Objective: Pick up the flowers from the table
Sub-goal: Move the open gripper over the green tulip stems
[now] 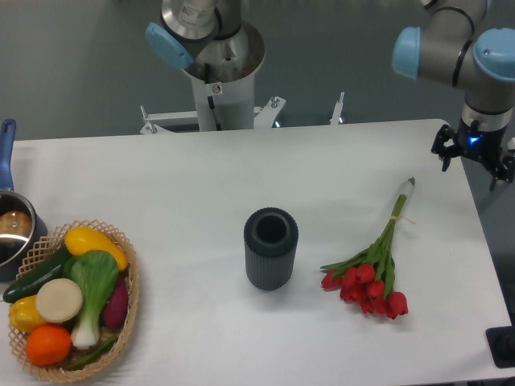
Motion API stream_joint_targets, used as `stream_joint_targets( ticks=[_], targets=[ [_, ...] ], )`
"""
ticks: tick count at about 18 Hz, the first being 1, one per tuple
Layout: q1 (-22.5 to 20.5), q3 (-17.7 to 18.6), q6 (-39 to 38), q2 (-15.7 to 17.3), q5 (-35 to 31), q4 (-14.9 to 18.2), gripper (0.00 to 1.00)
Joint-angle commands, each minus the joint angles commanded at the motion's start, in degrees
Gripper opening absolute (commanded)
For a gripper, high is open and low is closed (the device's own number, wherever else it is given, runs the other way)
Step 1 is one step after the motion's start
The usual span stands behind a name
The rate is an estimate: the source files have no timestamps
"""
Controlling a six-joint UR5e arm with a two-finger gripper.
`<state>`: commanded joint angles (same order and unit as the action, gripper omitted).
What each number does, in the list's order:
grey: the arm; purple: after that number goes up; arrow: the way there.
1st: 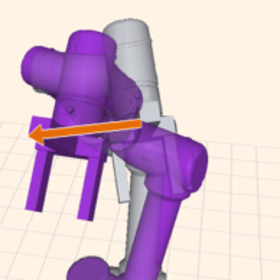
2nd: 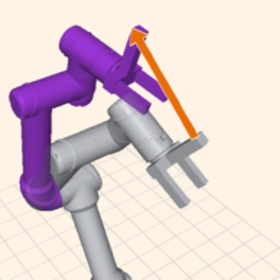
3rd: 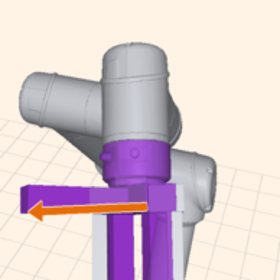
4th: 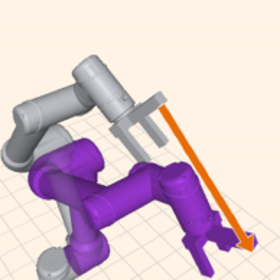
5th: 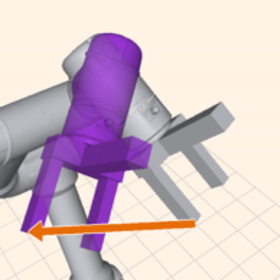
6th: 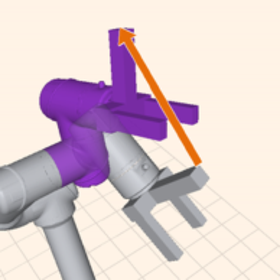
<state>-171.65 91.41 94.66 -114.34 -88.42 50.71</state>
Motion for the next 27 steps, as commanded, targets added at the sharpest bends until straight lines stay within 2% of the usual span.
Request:
stream_joint_targets(
  ticks=[5, 8, 11, 14, 17, 20, 27],
  targets=[
    [0.44, 1.49, -0.61, 0.35, 1.49, 0.0, 1.0],
    [0.44, 3.95, -1.14, 0.61, 4.65, -0.26, 1.0],
    [0.79, 5.27, -4.99, 0.88, 5.27, -0.88, 1.0],
    [4.22, 6.32, -6.59, 0.79, 4.83, -0.7, 1.0],
    [5.71, 8.96, -11.06, 0.79, 5.27, -3.85, 1.0],
    [6.86, 9.67, -11.86, 0.61, 5.36, -6.59, 1.0],
    [12.04, 7.47, -18.18, -2.63, 3.0, -6.68, 1.0]
  ],
)
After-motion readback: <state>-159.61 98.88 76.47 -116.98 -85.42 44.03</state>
